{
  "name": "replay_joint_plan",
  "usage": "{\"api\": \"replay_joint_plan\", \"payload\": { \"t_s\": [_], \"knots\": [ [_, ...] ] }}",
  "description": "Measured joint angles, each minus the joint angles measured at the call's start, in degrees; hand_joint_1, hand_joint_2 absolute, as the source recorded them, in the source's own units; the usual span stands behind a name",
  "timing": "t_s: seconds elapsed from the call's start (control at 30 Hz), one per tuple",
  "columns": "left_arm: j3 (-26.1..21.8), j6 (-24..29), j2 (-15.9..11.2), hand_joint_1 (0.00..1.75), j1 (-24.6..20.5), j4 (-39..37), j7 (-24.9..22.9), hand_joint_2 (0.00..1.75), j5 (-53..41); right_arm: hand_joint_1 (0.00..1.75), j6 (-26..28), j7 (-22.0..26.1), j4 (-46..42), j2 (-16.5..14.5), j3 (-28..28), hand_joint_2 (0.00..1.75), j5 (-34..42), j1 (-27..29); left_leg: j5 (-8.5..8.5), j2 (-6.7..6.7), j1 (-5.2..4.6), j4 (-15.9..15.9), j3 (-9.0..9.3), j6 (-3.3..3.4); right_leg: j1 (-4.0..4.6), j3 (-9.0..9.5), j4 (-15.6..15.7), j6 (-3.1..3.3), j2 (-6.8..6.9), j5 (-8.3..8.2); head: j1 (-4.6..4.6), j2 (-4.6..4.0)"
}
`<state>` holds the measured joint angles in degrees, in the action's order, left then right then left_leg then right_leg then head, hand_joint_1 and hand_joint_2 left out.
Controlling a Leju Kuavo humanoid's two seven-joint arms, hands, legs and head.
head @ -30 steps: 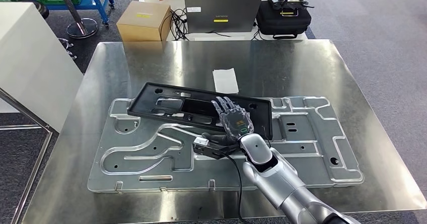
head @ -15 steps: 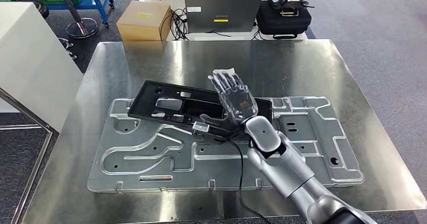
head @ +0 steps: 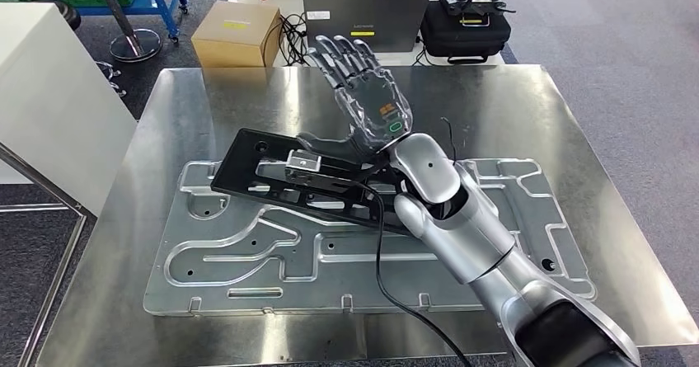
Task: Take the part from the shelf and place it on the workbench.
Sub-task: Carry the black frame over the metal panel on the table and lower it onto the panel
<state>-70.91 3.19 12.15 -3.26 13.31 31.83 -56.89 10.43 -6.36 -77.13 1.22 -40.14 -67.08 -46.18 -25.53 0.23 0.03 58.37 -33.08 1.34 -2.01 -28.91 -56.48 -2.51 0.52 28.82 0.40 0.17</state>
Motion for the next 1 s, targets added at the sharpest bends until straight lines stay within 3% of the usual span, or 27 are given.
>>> {"api": "replay_joint_plan", "payload": {
  "t_s": [0.03,0.17,0.67,0.8,0.87,0.93,0.97,1.0],
  "knots": [
    [-0.03,-0.03,0.0,0.0,-0.03,0.0,0.09,1.75,-0.07,0.0,0.19,0.59,0.0,-0.53,-0.34,0.0,1.04,0.02,0.0,0.0,0.0,0.0,0.0,0.0,0.0,-0.01,0.0,0.0,0.0,0.0,-0.01,0.0],
    [-0.08,-0.14,0.0,0.0,-0.08,0.0,1.07,0.0,-0.15,0.0,0.55,1.56,0.0,-2.36,-2.05,0.0,3.06,0.29,0.0,-0.02,0.0,0.0,0.0,0.0,0.0,-0.01,0.01,0.02,0.04,0.02,-0.01,0.0],
    [-1.17,-1.96,0.0,0.0,-0.16,0.0,2.94,0.0,1.56,0.0,1.79,1.14,0.19,-2.93,-4.81,0.0,4.06,1.56,0.0,-0.03,-0.01,0.0,-0.01,0.0,-0.01,-0.01,0.02,0.02,0.04,0.02,0.0,0.0],
    [-1.98,-1.95,-0.03,0.0,-0.16,0.02,2.85,0.0,1.95,0.0,2.91,1.25,0.19,-2.87,-4.65,0.0,4.18,2.14,0.41,-0.02,-0.29,-0.39,0.16,0.81,-0.25,0.14,0.49,-0.8,0.13,-0.27,-0.01,0.0],
    [-2.16,-1.76,-0.01,0.0,-0.18,0.02,2.68,0.0,1.87,0.0,3.38,1.31,0.18,-2.69,-4.25,0.0,4.26,2.45,1.16,0.11,-0.02,-1.45,0.38,1.32,-0.09,-1.15,-2.26,-0.58,0.0,1.88,0.1,0.0],
    [-2.19,-1.52,0.0,0.0,-0.16,0.02,2.41,0.0,1.52,0.0,3.58,1.33,0.27,-2.32,-3.84,0.0,4.28,2.99,1.48,0.18,-0.06,-1.73,0.19,1.65,0.1,-4.63,-9.3,-0.17,-0.22,5.71,0.19,0.01],
    [-2.2,-1.4,-0.01,0.0,-0.15,0.02,2.24,0.0,1.31,0.0,3.58,1.33,0.37,-2.1,-3.67,0.0,4.27,3.41,1.51,0.17,-0.19,-1.65,0.01,1.68,0.17,-6.53,-13.01,-0.04,-0.3,7.05,0.19,0.01],
    [-2.2,-1.26,-0.01,0.0,-0.14,0.02,2.1,0.0,1.09,0.0,3.58,1.33,0.51,-1.9,-3.51,0.0,4.22,3.89,1.52,0.16,-0.3,-1.51,-0.15,1.68,0.23,-7.82,-15.38,0.06,-0.35,7.33,0.19,0.01]
  ]
}}
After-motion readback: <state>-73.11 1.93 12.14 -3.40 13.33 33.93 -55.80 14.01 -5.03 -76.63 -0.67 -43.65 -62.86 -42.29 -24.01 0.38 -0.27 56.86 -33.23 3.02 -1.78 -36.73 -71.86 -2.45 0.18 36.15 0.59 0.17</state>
